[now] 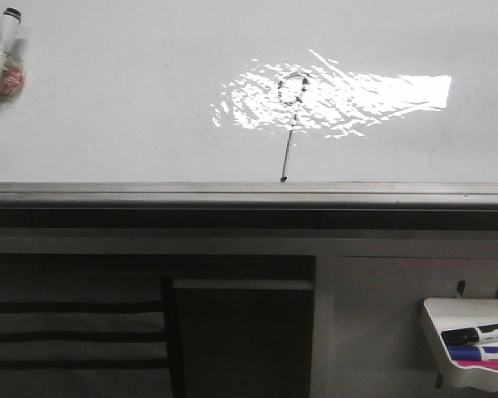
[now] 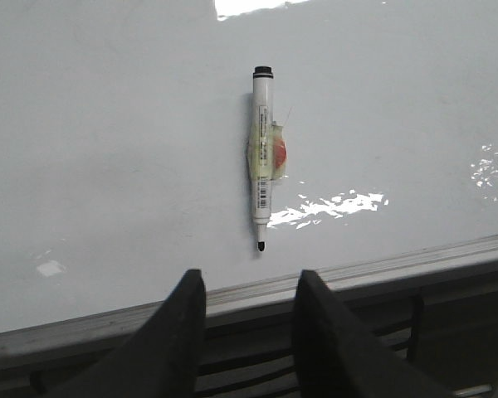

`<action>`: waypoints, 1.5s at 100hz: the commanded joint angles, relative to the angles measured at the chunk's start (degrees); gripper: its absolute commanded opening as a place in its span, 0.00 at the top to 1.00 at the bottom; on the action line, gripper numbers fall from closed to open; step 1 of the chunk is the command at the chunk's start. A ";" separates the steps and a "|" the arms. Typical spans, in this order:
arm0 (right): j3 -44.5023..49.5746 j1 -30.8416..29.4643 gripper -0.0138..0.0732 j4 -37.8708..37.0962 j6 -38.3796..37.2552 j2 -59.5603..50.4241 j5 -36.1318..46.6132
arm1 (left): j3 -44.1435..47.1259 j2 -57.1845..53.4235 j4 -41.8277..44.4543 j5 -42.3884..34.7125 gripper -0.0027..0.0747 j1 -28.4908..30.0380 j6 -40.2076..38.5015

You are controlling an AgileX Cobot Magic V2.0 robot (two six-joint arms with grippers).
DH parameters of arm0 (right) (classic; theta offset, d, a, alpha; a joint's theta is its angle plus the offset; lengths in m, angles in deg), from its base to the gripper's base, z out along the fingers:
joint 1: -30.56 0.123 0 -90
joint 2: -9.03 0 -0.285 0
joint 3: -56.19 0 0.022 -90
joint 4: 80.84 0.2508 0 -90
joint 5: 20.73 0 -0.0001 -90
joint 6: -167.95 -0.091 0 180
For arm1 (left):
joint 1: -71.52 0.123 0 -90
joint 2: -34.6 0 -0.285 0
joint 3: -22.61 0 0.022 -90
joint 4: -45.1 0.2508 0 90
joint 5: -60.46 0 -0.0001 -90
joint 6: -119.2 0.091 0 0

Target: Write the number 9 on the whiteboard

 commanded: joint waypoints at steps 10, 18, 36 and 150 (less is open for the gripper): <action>4.95 -0.44 0.65 -0.61 0.06 -5.30 12.85 | 4.67 -5.27 0.03 -9.52 0.81 0.18 -0.26; 6.38 -0.44 0.81 -0.61 0.06 -6.21 13.08 | 5.10 -5.69 -0.79 -10.58 0.91 0.18 -0.26; 7.00 -0.44 0.92 -0.61 0.06 -6.29 12.51 | 5.10 -5.69 -4.80 -12.68 0.99 0.18 -0.26; 7.00 -0.44 0.92 -0.61 0.06 -6.18 11.70 | 30.73 -25.87 -5.09 -32.27 0.99 7.66 -0.26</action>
